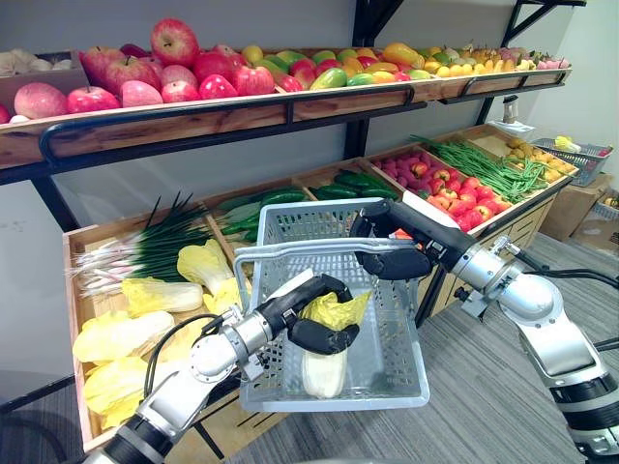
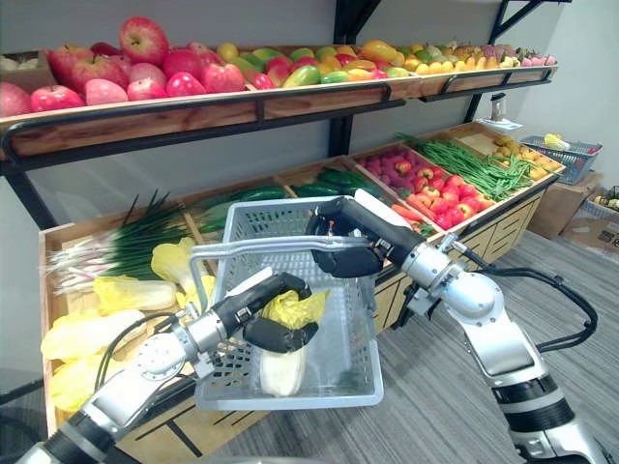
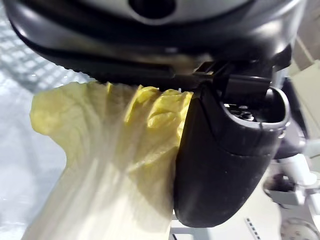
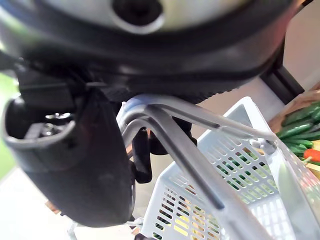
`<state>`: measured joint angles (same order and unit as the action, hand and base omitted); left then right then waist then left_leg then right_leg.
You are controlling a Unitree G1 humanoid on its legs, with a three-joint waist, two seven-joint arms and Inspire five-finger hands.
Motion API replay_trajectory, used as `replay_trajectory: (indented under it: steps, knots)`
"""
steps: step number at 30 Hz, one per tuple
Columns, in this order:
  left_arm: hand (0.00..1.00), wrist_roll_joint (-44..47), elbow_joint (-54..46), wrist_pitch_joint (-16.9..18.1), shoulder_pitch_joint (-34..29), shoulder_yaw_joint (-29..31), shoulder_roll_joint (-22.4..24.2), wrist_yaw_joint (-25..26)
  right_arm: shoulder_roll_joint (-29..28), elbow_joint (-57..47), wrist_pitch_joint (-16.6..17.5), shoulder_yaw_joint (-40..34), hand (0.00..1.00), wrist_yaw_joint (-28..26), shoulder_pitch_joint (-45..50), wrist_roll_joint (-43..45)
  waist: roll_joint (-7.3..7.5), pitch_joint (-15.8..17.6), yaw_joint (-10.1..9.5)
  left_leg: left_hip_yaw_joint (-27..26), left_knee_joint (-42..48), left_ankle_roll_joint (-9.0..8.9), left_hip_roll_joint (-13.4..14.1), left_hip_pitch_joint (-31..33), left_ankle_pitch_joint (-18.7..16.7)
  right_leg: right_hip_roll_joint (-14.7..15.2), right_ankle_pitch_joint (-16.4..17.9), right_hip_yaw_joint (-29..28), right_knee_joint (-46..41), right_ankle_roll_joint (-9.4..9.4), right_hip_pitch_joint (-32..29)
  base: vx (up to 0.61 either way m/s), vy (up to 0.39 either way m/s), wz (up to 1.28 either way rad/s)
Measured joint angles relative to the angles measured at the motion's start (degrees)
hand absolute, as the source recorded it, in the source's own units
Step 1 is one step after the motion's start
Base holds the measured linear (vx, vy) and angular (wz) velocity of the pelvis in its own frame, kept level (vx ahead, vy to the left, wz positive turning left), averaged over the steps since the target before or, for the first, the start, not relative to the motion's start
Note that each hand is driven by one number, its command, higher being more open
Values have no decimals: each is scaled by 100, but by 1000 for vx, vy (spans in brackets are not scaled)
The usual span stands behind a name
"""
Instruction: Pick vegetable in the basket
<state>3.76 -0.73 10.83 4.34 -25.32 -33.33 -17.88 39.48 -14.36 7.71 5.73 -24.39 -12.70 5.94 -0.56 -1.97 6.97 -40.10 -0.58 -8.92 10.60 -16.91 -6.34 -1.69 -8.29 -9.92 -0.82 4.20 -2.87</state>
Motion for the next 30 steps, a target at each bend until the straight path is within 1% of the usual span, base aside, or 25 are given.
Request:
replay_trajectory:
  steps: [2, 4, 7, 11, 14, 15, 16, 18, 19, 20, 21, 22, 24, 25, 27, 29, 30]
  knots:
    - [100, -346, 348, -65, 138, -5, 127, -3, 107, -98, 6, 8, 0, -81, 0, 39, 26, 25, 1, -4, 0, 0, -5, 8, 0, -1, 0, -9, 2, 0, -10, 0, 0, 0]
    - [100, -466, 457, -90, 224, 23, 256, 18, 117, -97, 5, 0, 0, -81, 0, 53, 32, 29, 4, -12, 0, -2, -6, 9, -1, -3, 0, -16, 5, 0, -14, 0, 0, 0]
    - [100, -680, 496, -103, 366, 37, 265, 21, 136, -97, 4, -47, 0, -81, 0, 83, 24, 53, 23, -17, -1, -5, -4, 10, -3, -11, 0, -26, 11, 0, -19, 6, -5, -1]
    - [100, -714, 439, -103, 533, 35, 203, -4, 136, -107, 4, -159, 0, -80, 0, 98, 6, 66, 27, -22, 2, -11, 3, 15, -7, -12, 1, -24, 16, 1, -20, 0, 0, 0]
    - [100, -583, -103, -96, 635, 10, -238, -22, 137, -124, 5, -260, 0, -68, 0, 228, 3, 68, 38, -24, 21, -22, 15, 20, -16, -15, 5, -20, 15, 1, -20, 0, 0, 0]
    - [100, -534, -465, -90, 698, -37, -501, -18, 143, -133, 6, -260, 0, -67, 0, 307, 2, 68, 43, -24, 32, -21, 21, 24, -24, -14, 8, -17, 12, 0, -19, 0, 0, 0]
    - [100, -410, -960, -80, 890, -183, -908, -29, 161, -188, 6, -258, 0, -67, 0, 310, 1, 67, 39, -18, 69, -19, 32, 41, -47, -7, 11, -7, 9, 2, -18, 0, 0, 0]
    - [100, -177, -1359, 13, 1086, -292, -1215, -35, 192, -251, 14, -254, 0, -68, 0, 314, -6, 63, 39, -8, 99, -20, 37, 58, -63, 3, 14, 4, 9, 3, -18, 0, 0, 4]
    - [100, -31, -1690, 120, 1325, -372, -1538, -42, 324, -301, 90, -251, 0, -69, -1, 440, -32, 47, 39, 5, 99, -18, 29, 64, -64, 17, 16, 15, 9, 6, -16, 0, 0, 4]
    - [100, 74, -1707, 165, 1359, -372, -1665, -39, 402, -348, 134, -255, 0, -54, -2, 462, -54, 33, 43, 4, 99, -18, 27, 63, -65, 20, 20, 15, 10, 9, -16, 0, 0, 3]
    - [100, 74, -1824, 237, 1439, -392, -1899, -32, 519, -405, 200, -259, 0, -46, -2, 513, -85, 10, 50, 3, 99, -19, 26, 57, -72, 22, 23, 18, 10, 12, -9, 0, 0, 0]
    - [100, 85, -1866, 243, 1504, -451, -2010, -24, 553, -409, 237, -259, 0, -43, -2, 535, -95, -1, 50, 3, 99, -19, 25, 56, -74, 25, 24, 21, 10, 12, -6, 0, 0, 0]
    - [100, 153, -2049, 243, 1686, -624, -2401, -56, 592, -413, 273, -238, 0, -46, -1, 579, -117, -27, 54, 2, 103, -15, 12, 56, -81, 41, 26, 23, 10, 12, -4, 0, 0, 0]
    - [100, 181, -2086, 243, 1729, -645, -2498, -96, 594, -412, 269, -228, 0, -53, -1, 605, -120, -27, 57, 1, 104, -16, 7, 57, -82, 47, 26, 22, 10, 12, -4, 0, 0, 0]
    - [100, 511, -2420, 250, 1835, -710, -2864, -298, 671, -399, 246, -215, 0, -142, 1, 843, -138, -42, 60, -4, 104, -41, 2, 58, -111, 55, 26, 23, 11, 12, -4, 0, 0, 0]
    - [100, 827, -2638, 306, 1876, -710, -3040, -435, 787, -398, 245, -211, 0, -188, 1, 1001, -158, -65, 58, -4, 103, -36, 0, 58, -109, 56, 26, 23, 13, 11, -4, 0, 0, 0]
    - [100, 1067, -2839, 389, 1927, -710, -3129, -511, 844, -361, 237, -210, 0, -200, 1, 1019, -171, -91, 49, -5, 103, -22, -1, 59, -101, 58, 26, 25, 15, 11, -4, 0, 0, 0]
